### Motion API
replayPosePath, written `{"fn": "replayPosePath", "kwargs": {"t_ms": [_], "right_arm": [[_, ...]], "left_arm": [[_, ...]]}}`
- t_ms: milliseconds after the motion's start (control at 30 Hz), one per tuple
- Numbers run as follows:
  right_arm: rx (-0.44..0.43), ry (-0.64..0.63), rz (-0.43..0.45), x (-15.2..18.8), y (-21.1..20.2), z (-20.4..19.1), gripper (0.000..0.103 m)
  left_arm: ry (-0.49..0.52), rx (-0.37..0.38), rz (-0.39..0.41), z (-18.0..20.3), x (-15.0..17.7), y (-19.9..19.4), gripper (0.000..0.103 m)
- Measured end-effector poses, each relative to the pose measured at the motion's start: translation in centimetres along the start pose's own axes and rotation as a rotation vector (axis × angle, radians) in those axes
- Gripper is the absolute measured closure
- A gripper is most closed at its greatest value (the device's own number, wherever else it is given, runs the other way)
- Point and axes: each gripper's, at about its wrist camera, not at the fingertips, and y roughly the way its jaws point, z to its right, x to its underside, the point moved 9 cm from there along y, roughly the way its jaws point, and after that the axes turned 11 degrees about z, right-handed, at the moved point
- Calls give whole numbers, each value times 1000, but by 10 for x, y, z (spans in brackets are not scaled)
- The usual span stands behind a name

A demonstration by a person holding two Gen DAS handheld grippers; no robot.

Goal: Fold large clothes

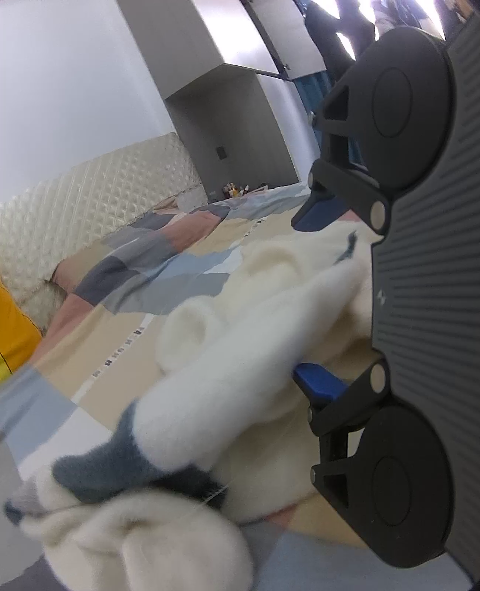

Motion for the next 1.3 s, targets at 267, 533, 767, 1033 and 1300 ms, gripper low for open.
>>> {"fn": "replayPosePath", "kwargs": {"t_ms": [267, 533, 767, 1033, 1300], "right_arm": [[-46, -118, -22, 9, 44, -24, 40], [9, -313, -85, 37, 73, -34, 39], [53, -388, -76, 43, 67, -38, 70], [113, -182, 55, 2, 4, -1, 89], [240, 174, 108, 9, -35, 68, 89]], "left_arm": [[-34, -63, -60, -50, -11, 36, 56], [-72, -43, 10, -58, -23, 34, 89], [-76, 3, 83, -37, -32, 10, 91], [-147, 39, 135, -46, -45, -28, 91], [-177, 20, 52, -63, -23, -21, 90]]}}
